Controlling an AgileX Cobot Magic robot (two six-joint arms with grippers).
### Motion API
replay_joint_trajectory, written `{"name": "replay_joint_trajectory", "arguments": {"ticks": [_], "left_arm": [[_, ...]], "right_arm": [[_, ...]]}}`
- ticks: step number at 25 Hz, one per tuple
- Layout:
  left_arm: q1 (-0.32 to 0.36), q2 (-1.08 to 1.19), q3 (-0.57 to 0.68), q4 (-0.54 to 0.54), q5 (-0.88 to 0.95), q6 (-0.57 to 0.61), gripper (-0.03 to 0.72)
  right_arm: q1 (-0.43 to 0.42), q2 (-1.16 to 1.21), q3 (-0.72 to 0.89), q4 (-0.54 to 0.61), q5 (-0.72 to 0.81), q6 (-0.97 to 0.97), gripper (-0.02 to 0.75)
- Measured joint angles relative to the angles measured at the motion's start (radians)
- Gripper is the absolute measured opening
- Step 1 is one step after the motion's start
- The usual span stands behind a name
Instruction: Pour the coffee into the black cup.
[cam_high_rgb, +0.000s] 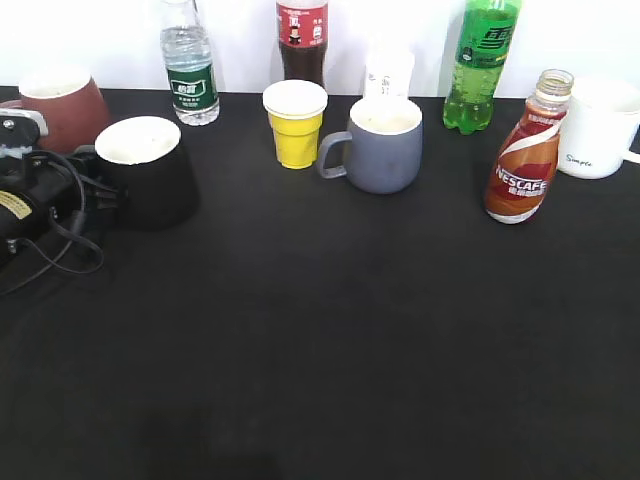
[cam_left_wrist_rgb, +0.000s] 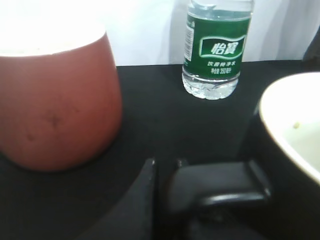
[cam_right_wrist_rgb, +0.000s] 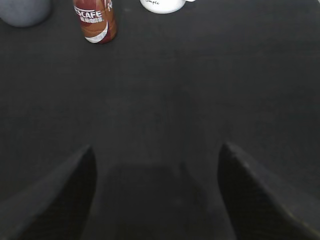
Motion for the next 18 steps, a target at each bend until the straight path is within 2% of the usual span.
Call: {"name": "replay_joint_trajectory", "arguments": {"ticks": [3, 8, 11, 15, 16, 18], "left_arm": [[0.001, -0.031, 0.014, 0.023, 0.009, -0.004, 0.055], [-0.014, -0.214, 0.148, 0.086, -0.072, -0.030, 0.052], [-0.076, -0.273, 0.158, 0.169, -0.079, -0.042, 0.051], [-0.141, -0.278, 0.159, 0.180, -0.075, -0.047, 0.051], [-0.141, -0.278, 0.159, 0.179, -0.073, -0.047, 0.051], [-0.141, -0.278, 0.159, 0.179, -0.064, -0.047, 0.051]], "right_arm": [[0.000, 0.000, 0.000, 0.000, 0.000, 0.000, 0.588], [0.000, 0.000, 0.000, 0.000, 0.000, 0.000, 0.588], [0.000, 0.000, 0.000, 0.000, 0.000, 0.000, 0.588], [0.000, 0.000, -0.005, 0.000, -0.007, 0.000, 0.588], [0.000, 0.000, -0.016, 0.000, -0.083, 0.000, 0.588], [0.000, 0.033, -0.024, 0.000, -0.406, 0.000, 0.588]]}}
